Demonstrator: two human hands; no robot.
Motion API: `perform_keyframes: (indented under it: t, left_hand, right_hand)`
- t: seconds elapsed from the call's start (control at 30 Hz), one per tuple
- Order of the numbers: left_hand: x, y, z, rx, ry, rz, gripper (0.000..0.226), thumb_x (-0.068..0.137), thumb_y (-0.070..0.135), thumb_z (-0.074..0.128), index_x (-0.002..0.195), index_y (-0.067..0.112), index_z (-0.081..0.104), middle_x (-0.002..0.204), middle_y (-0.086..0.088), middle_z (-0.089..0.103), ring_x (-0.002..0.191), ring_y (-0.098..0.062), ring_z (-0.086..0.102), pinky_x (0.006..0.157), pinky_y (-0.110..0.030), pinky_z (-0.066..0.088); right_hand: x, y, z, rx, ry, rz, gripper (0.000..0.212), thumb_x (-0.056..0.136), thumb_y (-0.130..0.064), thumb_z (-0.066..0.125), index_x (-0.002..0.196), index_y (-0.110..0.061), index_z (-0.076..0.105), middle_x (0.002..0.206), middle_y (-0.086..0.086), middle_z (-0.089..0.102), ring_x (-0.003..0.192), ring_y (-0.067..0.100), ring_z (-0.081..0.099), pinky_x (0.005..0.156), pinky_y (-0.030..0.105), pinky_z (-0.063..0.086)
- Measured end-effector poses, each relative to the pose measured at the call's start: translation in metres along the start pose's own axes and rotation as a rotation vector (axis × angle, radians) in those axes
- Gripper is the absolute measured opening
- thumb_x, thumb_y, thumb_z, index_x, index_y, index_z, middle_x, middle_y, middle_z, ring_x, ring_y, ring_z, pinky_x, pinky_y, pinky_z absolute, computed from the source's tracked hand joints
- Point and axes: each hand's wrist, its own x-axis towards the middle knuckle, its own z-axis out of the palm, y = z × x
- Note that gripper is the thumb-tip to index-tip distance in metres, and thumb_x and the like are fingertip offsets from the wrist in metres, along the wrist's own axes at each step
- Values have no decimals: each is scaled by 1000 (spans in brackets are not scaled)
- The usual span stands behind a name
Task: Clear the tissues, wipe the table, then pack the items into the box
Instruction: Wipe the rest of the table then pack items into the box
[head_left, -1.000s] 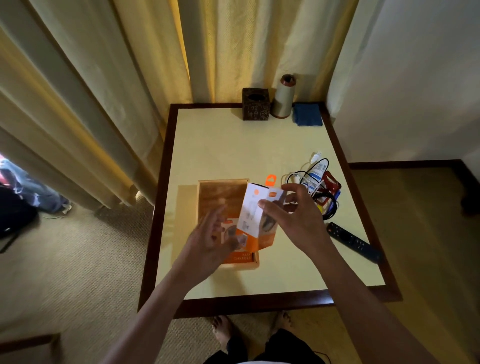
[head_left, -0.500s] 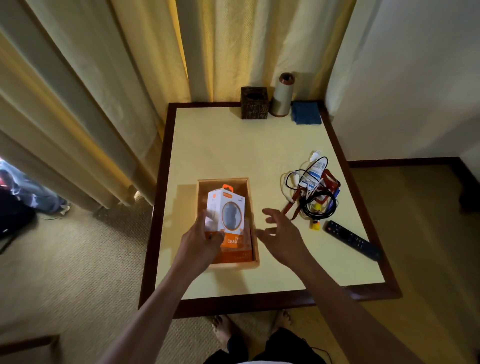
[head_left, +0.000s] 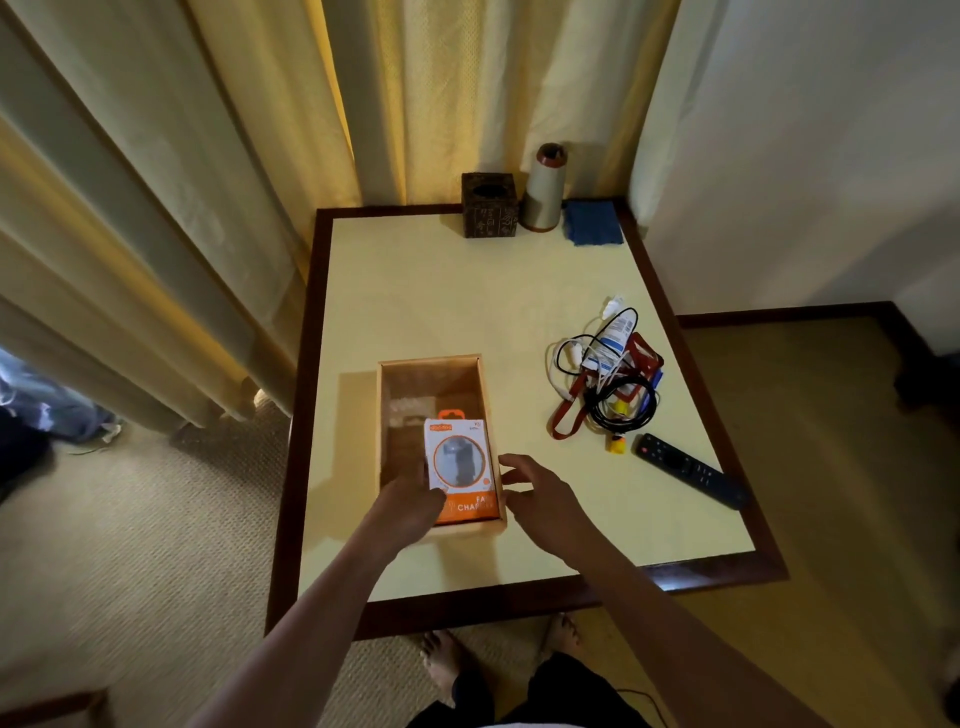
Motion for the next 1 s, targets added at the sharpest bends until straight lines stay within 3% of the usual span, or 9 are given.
perform_keyframes:
  t: [0.13,0.27,0.43,0.7,0.83,1.0]
  left_hand:
    - [6,-8,3,54,-28,-21,32,88,14,51,114,23,67,96,0,74,87,-22,70,79,-39,58]
    - [11,-7,-2,30,-10,-4,27,87,14,57,109,20,70,97,-1,76,90,-24,72,83,-43,60]
    - [11,-12,0,-14,-8,24,29,89,20,60,117,26,67,101,5,75,91,-16,71,87,-43,61]
    - [13,-19,1,41,-31,44,28,100,27,62,127,23,67,112,2,74,102,-17,68,96,-41,57]
    - [7,-18,-1,70,5,64,28,99,25,62,126,27,66,108,6,74,95,-13,68,78,-27,53]
    - [-9,-5,-10,0,357,144,32,92,13,63,117,31,71,103,9,76,93,-13,69,71,-23,48]
  right_hand:
    - [-1,2,2,41,-18,-3,48,103,-26,60,149,-28,46,138,-3,62,108,12,66,76,16,49]
    - [-4,9,4,75,-84,-6,62,101,-27,62,156,-34,35,146,-3,55,115,13,63,86,27,55]
    - [-12,18,10,131,-74,-40,71,100,-23,62,159,-39,28,151,-3,54,126,16,59,97,43,56]
    - [-12,23,14,203,-51,-56,64,101,-22,57,158,-38,32,150,-7,54,134,16,55,106,44,51]
    - [-5,25,7,175,-90,-75,61,102,-26,59,157,-37,34,145,-9,55,125,13,59,94,26,52]
    - [15,36,-30,170,-7,-75,46,98,-26,67,142,-33,53,130,-10,63,99,0,68,71,7,48]
